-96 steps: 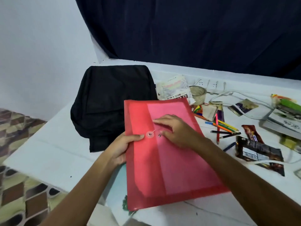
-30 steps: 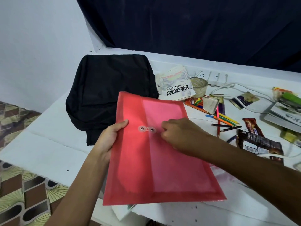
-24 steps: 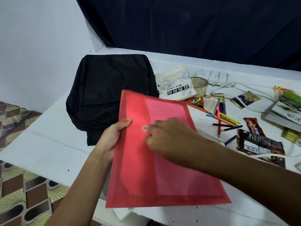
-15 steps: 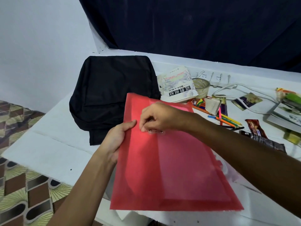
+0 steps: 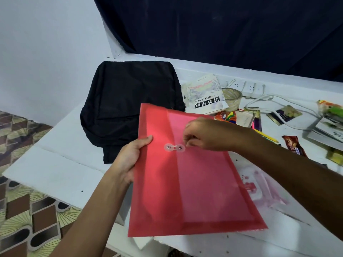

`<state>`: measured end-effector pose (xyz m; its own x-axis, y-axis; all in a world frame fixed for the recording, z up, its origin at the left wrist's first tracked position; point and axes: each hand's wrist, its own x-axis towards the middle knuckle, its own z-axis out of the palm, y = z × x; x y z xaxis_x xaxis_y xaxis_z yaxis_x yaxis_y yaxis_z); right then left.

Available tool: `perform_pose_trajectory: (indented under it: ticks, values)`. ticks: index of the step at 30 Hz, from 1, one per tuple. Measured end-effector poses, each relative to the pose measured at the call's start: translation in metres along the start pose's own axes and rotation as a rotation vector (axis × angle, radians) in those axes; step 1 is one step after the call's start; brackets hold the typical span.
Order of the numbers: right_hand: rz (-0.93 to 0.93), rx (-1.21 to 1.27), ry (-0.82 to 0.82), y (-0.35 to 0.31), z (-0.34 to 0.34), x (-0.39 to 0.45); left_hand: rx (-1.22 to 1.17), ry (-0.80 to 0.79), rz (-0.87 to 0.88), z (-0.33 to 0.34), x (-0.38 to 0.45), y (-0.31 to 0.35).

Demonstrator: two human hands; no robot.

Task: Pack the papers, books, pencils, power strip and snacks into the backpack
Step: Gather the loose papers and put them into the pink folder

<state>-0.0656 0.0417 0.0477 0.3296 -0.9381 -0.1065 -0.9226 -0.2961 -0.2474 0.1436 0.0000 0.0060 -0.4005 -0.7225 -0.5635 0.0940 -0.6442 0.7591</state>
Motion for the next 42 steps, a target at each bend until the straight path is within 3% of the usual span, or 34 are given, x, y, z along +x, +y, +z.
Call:
perform_pose_trajectory:
  ticks: [6,8,12,16,20,25,29,33,36,42]
  values:
    - [-0.014,-0.271,-0.111,-0.047,-0.004,-0.019,-0.014,0.002,0.0,0.005,0.003,-0.001]
    - [-0.063,-0.301,-0.065,-0.056,-0.002,-0.016,-0.019,-0.002,-0.013,0.005,0.003,-0.001]
    - [-0.127,-0.119,-0.061,-0.058,0.001,0.014,0.008,-0.012,0.003,0.012,0.003,-0.002]
    - [0.036,-0.023,-0.092,-0.032,-0.008,0.034,0.034,-0.026,0.01,0.014,-0.001,-0.004]
    - [0.095,-0.159,-0.126,-0.031,-0.018,0.016,0.009,0.003,0.019,0.005,-0.002,-0.002]
    - [-0.03,-0.415,-0.09,-0.073,-0.018,-0.002,0.037,-0.019,0.051,0.015,-0.005,-0.001]
    - [-0.038,-0.292,-0.098,-0.067,-0.014,0.007,0.039,0.017,0.054,0.015,-0.002,0.0]
    - [-0.091,0.141,-0.157,-0.042,-0.008,0.025,0.049,0.015,0.037,0.013,0.001,0.0]
    - [-0.033,0.34,-0.119,-0.034,-0.003,0.03,0.056,-0.001,0.01,0.012,0.001,-0.002]
    - [-0.007,0.308,-0.05,-0.015,0.006,0.033,0.031,-0.03,-0.048,0.006,0.0,-0.003]
